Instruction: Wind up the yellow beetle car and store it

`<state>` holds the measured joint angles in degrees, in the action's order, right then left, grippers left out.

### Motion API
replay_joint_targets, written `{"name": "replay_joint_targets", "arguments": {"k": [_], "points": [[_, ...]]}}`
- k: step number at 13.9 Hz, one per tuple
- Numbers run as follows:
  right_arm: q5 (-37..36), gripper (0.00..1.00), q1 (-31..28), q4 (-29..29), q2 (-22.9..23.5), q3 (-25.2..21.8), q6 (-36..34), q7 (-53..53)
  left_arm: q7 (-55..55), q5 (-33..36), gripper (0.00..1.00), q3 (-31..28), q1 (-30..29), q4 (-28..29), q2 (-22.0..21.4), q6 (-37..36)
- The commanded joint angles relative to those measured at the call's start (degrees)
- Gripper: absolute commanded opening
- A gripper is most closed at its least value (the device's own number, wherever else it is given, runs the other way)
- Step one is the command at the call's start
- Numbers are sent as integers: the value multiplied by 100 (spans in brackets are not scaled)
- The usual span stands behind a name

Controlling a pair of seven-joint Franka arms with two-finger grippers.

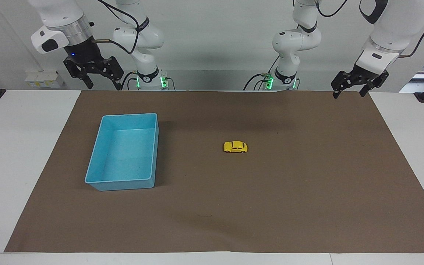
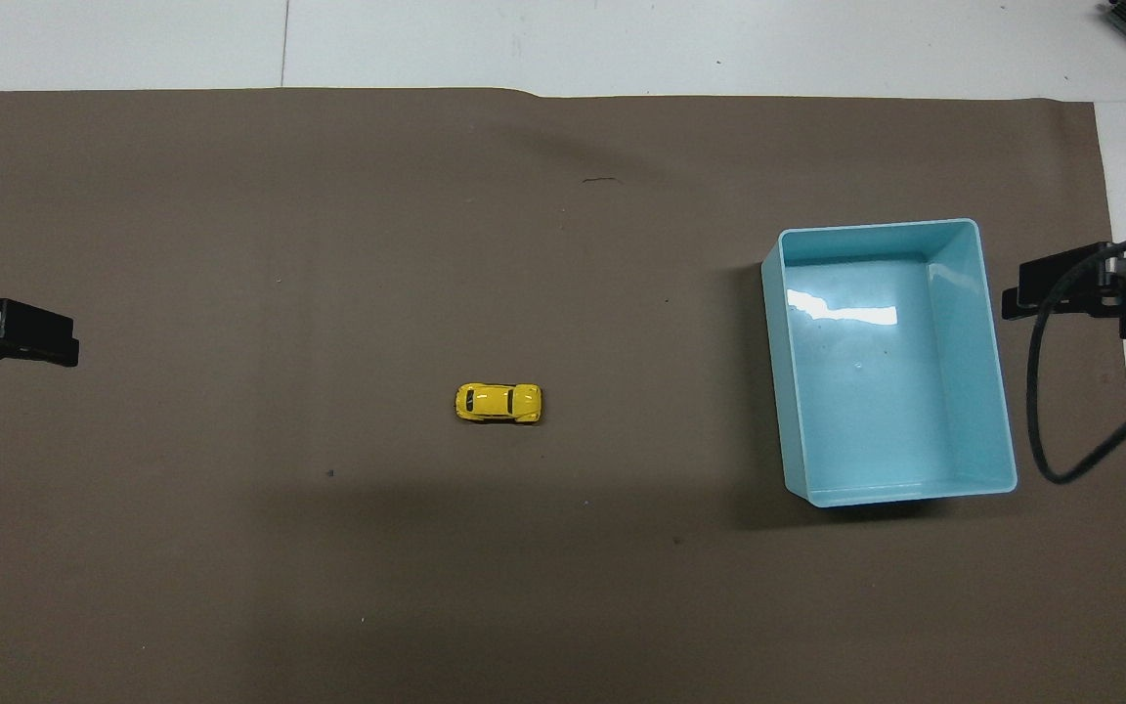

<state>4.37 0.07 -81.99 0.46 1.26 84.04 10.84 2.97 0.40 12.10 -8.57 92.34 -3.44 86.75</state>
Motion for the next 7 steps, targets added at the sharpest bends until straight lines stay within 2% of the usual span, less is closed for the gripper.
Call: {"name": "replay_joint_targets", "arguments": {"k": [1, 7], "points": [[152, 100, -34, 16, -28, -3, -28, 103, -6, -119, 100, 3, 5, 29, -24, -18], [152, 100, -34, 16, -28, -3, -28, 103, 2, -128, 100, -14, -21, -6, -16, 17]]}}
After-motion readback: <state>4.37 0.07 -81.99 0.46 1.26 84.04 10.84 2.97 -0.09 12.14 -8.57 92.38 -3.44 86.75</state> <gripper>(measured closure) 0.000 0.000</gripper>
